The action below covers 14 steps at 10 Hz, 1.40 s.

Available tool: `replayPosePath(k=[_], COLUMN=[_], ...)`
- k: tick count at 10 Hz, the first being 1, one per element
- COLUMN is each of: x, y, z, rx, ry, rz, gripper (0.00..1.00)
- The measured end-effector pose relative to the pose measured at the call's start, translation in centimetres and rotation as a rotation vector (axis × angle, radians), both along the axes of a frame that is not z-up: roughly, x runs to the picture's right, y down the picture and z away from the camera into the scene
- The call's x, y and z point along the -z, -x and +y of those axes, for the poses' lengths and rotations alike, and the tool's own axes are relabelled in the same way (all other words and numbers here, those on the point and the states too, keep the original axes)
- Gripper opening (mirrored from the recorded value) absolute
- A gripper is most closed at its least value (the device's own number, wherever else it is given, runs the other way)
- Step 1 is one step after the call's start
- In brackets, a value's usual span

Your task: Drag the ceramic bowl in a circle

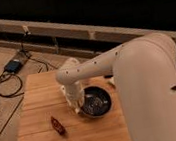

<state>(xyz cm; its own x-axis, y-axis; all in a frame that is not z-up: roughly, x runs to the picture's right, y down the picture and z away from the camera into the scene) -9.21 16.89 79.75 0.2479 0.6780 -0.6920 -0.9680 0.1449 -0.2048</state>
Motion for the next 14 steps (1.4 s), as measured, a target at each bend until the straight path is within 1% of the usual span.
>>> replayPosePath(k=[1, 2, 3, 4, 5, 6, 7, 8, 9, 11, 12, 13, 14], x=[0.7, 2.1, 3.0, 4.5, 5.9, 7.1, 8.3, 9.1, 9.8, 11.0, 10.9, 10.8, 10.3], y=[1.9, 4.2, 5.4, 6.7, 7.2, 7.1, 6.2, 5.3, 3.9, -0.6, -2.6, -4.3, -6.7], z=[0.4, 0.9, 1.4, 2.1, 3.0, 3.9, 5.4, 6.3, 7.2, 8.8, 9.0, 9.1, 8.8], rx=[0.000, 0.007, 0.014, 0.017, 0.013, 0.005, -0.011, -0.026, -0.047, -0.110, -0.142, -0.163, -0.188], ry=[0.010, 0.024, 0.032, 0.048, 0.071, 0.096, 0.134, 0.161, 0.186, 0.229, 0.237, 0.241, 0.238], rz=[-0.038, -0.078, -0.094, -0.096, -0.078, -0.052, -0.003, 0.035, 0.086, 0.217, 0.268, 0.303, 0.349], gripper=[0.00, 0.00, 0.00, 0.00, 0.00, 0.00, 0.00, 0.00, 0.00, 0.00, 0.00, 0.00, 0.00])
